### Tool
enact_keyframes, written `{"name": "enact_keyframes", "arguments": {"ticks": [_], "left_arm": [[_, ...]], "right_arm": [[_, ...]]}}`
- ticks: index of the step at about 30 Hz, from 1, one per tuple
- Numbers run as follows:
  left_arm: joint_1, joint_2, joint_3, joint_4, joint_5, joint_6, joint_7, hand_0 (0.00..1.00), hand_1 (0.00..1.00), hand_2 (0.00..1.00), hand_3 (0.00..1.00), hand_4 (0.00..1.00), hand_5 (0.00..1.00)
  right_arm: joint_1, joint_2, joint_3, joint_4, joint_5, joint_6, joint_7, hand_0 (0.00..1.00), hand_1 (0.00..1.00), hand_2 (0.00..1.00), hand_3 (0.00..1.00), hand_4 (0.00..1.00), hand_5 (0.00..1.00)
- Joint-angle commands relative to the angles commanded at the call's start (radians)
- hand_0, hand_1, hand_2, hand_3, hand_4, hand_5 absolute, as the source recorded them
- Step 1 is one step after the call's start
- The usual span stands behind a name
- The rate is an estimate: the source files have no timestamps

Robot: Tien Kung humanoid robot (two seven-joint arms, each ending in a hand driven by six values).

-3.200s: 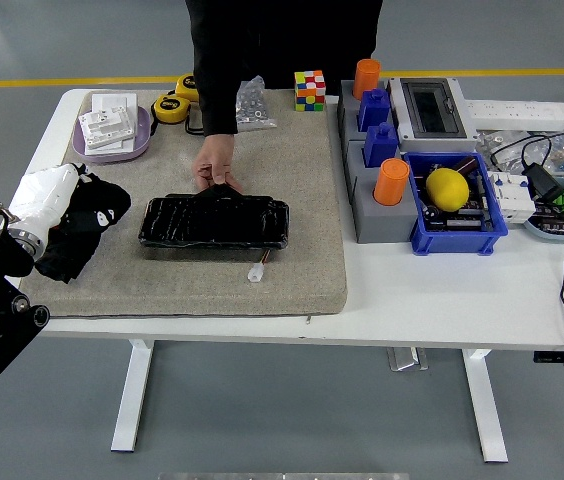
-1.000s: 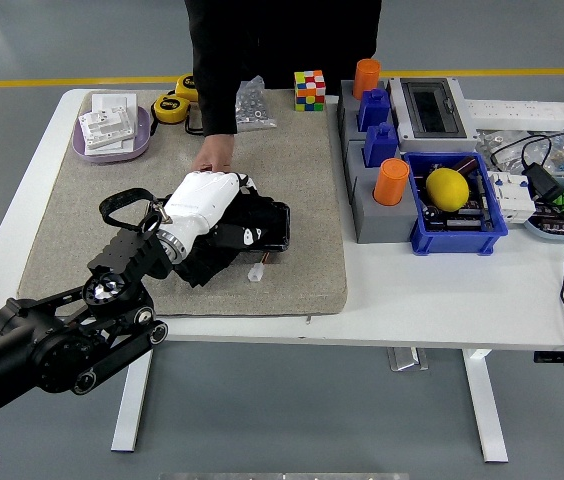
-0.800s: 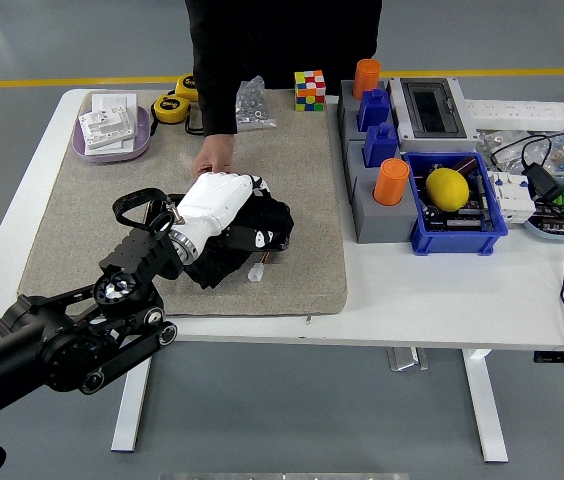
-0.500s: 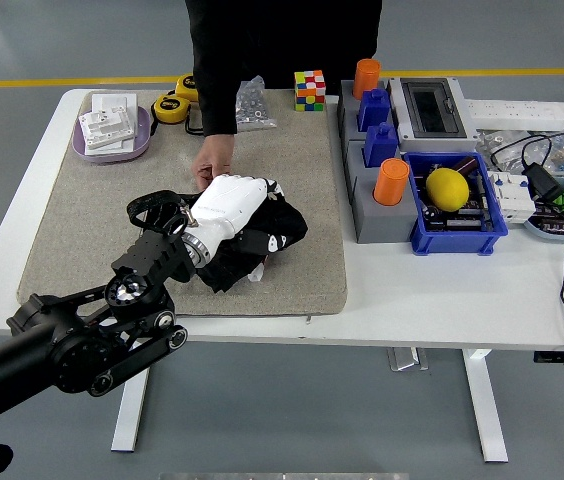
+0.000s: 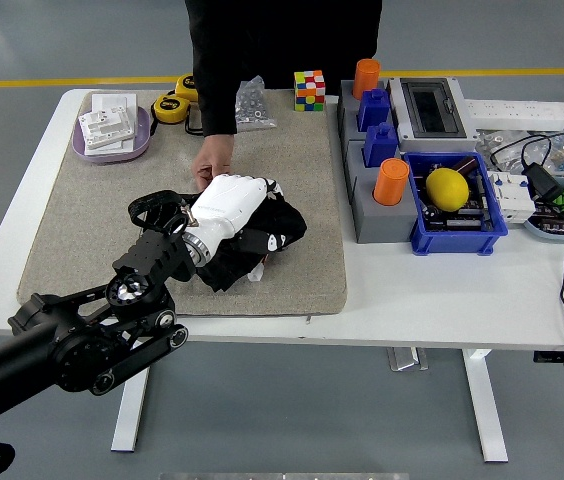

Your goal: Pick the rag up,wipe the panel,place it on the desk

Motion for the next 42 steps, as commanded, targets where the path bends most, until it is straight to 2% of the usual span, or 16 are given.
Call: {"name": "enact_keyframes", "arguments": {"ticks": [10, 23, 30, 42], "left_arm": [[0.01, 0.04, -0.032, 0.011, 0.012, 0.003, -0.003, 0.271, 0.107, 0.412, 0.249, 0.002, 0.002], [0.02, 0.059, -0.062, 0.036, 0.021, 0.009, -0.007, 0.269, 0.104, 0.411, 0.248, 0.002, 0.002], [0.027, 0.08, -0.082, 0.06, 0.028, 0.011, -0.01, 0.269, 0.102, 0.411, 0.248, 0.002, 0.002], [0.053, 0.129, -0.147, 0.071, 0.045, 0.014, -0.012, 0.266, 0.098, 0.408, 0.248, 0.002, 0.002]], "right_arm": [[-0.004, -0.002, 0.009, 0.001, 0.0, -0.007, 0.002, 0.687, 0.461, 0.643, 0.619, 0.998, 0.684], [-0.009, -0.006, 0.021, -0.007, -0.002, -0.004, -0.002, 0.686, 0.462, 0.642, 0.619, 0.998, 0.683], [-0.01, -0.004, 0.022, -0.011, -0.001, -0.003, -0.002, 0.687, 0.461, 0.643, 0.618, 0.998, 0.682], [-0.017, -0.006, 0.032, -0.01, -0.005, -0.004, -0.009, 0.686, 0.462, 0.643, 0.617, 0.998, 0.68]]}}
